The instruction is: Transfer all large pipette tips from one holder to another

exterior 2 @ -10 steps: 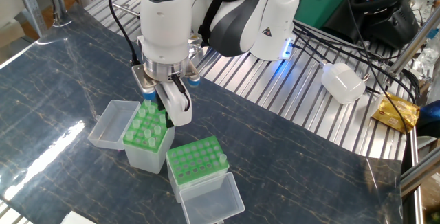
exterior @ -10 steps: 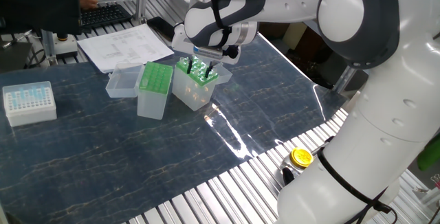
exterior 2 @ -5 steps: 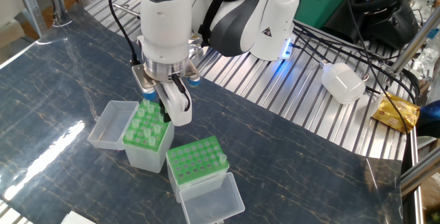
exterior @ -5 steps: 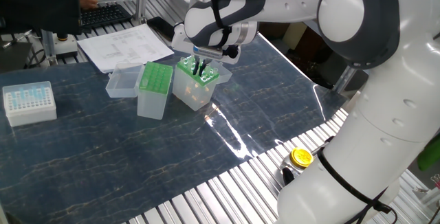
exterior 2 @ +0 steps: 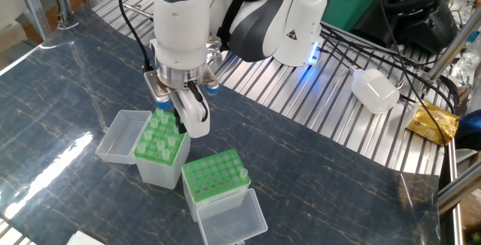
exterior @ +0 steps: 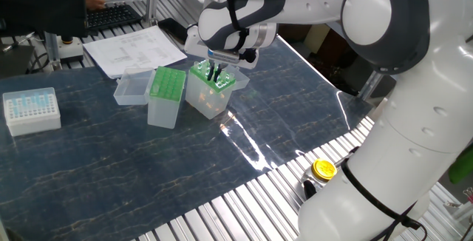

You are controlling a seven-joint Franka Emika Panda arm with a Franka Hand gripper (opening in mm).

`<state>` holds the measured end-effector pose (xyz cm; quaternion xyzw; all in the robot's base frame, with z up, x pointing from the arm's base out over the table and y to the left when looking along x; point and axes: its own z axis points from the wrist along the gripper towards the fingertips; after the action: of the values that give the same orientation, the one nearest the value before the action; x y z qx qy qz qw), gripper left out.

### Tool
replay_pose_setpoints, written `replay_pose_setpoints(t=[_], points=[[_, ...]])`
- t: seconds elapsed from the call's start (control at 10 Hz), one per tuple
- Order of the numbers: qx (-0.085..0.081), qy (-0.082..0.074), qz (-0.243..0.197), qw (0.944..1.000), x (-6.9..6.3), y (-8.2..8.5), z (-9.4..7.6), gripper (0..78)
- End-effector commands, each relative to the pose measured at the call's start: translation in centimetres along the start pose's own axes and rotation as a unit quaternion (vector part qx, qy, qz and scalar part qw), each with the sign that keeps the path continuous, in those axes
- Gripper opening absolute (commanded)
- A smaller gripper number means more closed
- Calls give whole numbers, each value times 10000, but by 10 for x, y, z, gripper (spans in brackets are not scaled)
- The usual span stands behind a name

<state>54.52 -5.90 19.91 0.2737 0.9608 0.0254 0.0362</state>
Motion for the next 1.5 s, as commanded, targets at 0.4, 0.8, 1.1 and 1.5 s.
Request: replay_pose_setpoints(t=[0.4,0.8,1.1,1.5], points=[[12,-70,29,10000,3,-1,-16,13],[5,-111,46,9999,4,1,-26,13],[-7,-95,28,10000,2,6,-43,13],[-8,-100,-36,9999,1,12,-73,13]])
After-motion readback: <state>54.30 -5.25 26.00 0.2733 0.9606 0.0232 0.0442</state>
